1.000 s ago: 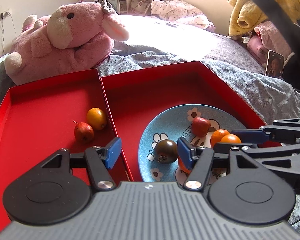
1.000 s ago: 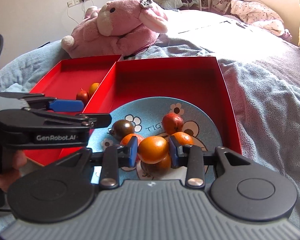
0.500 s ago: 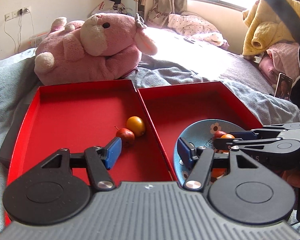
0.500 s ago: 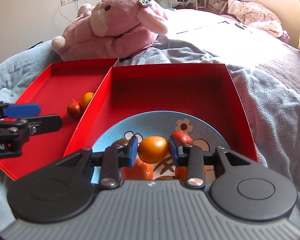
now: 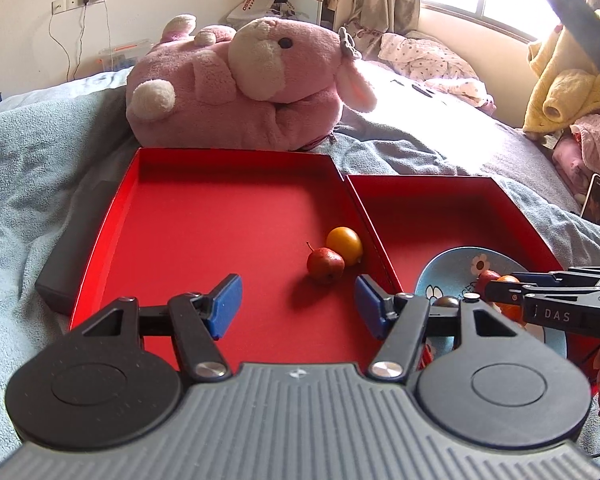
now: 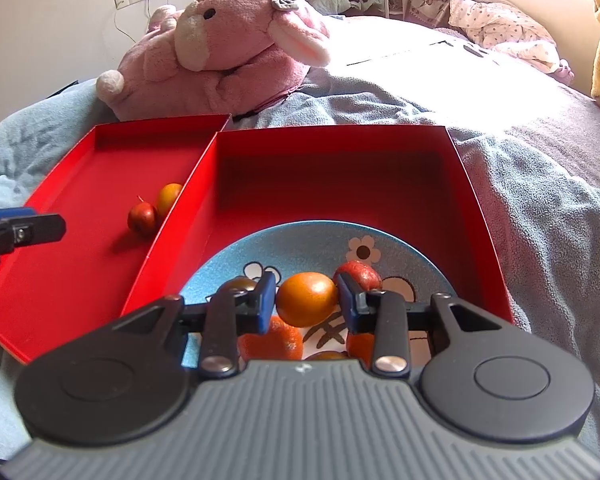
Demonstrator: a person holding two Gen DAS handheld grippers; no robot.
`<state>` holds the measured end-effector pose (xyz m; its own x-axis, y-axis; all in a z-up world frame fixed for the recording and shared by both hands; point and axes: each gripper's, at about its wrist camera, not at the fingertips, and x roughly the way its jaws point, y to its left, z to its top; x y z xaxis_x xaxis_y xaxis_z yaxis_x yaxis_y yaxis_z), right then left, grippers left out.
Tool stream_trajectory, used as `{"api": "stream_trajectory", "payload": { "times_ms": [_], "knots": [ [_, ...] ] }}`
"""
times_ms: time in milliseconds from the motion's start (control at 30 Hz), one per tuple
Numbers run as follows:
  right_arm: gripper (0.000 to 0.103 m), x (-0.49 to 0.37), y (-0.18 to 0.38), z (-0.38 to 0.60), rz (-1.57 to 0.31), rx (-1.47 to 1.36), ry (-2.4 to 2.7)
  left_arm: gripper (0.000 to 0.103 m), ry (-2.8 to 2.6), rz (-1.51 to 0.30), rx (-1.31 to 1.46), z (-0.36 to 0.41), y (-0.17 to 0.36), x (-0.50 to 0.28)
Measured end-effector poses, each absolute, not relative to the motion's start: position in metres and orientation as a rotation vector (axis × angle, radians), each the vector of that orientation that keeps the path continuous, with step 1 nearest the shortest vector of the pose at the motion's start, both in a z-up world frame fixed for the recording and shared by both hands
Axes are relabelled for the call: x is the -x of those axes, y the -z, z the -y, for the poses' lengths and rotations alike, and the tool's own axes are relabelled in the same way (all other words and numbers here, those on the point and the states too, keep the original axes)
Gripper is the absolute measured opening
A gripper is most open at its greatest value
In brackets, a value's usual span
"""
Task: Organize fruits
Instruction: 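Move the left tool back to the tray and grasp a small red fruit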
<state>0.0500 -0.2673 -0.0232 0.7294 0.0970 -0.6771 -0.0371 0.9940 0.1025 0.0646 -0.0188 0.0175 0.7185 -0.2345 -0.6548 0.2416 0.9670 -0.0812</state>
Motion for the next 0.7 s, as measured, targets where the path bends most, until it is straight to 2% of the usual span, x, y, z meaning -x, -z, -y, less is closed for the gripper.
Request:
{"api": "stream_trajectory", "payload": {
  "times_ms": [67, 133, 700],
  "knots": [
    [0.039, -0.048, 0.02, 0.263, -0.734, -0.076, -0.084, 0.068, 0.265, -0.738, -0.005, 0.02, -0.014, -0.071],
    [0.049, -0.046, 0.018, 0.259, -0.717, -0.055, -0.092, 0.068, 0.273, -0.753, -0.011, 0.023, -0.009, -0.077],
    [0.049, -0.032, 0.011, 0.268, -0.671, -0.101, -0.152, 0.068, 0.29, -0.84, -0.105, 0.065, 0.029, -0.128]
  ]
}}
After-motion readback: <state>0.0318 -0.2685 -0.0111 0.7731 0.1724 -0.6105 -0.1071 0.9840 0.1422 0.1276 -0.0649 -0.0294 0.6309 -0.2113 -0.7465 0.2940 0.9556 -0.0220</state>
